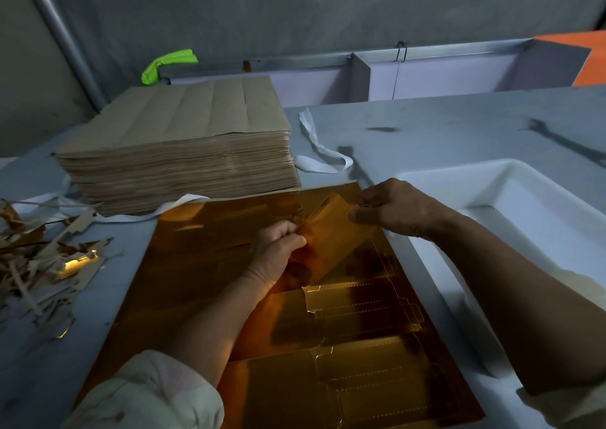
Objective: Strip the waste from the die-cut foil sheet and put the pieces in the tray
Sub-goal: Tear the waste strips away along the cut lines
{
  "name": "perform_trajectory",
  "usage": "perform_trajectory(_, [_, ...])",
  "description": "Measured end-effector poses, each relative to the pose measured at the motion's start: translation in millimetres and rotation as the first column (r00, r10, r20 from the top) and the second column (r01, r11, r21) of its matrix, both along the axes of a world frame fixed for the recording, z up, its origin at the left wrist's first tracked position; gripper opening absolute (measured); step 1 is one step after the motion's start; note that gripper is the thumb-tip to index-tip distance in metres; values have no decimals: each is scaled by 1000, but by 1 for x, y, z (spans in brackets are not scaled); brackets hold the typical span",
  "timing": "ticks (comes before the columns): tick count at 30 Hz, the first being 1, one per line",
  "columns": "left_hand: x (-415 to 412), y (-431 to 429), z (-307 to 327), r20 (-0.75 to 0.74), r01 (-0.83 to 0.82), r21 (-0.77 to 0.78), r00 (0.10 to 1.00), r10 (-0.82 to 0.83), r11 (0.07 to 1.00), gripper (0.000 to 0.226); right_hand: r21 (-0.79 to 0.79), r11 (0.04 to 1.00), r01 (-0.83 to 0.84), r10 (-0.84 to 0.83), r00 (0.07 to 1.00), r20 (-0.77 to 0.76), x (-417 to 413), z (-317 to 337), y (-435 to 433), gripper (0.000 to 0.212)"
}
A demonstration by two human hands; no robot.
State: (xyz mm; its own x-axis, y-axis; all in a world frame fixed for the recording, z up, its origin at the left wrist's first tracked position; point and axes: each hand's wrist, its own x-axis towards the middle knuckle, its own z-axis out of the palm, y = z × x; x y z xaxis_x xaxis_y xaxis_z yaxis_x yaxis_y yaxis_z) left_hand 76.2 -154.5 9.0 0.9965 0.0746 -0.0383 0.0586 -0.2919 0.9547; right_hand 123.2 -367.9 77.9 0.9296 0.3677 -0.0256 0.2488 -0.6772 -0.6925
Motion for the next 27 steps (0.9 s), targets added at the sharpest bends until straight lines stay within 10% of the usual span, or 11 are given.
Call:
perform_trajectory(13, [-1,19,25,-375,343,237,896,-240,909,46,76,997,-14,19,998,-66,-1,3,-1,12])
perform_trajectory(27, [-11,16,7,-335,392,93,878,-342,915,95,121,993,-9,16,998,-54,0,2,-1,15])
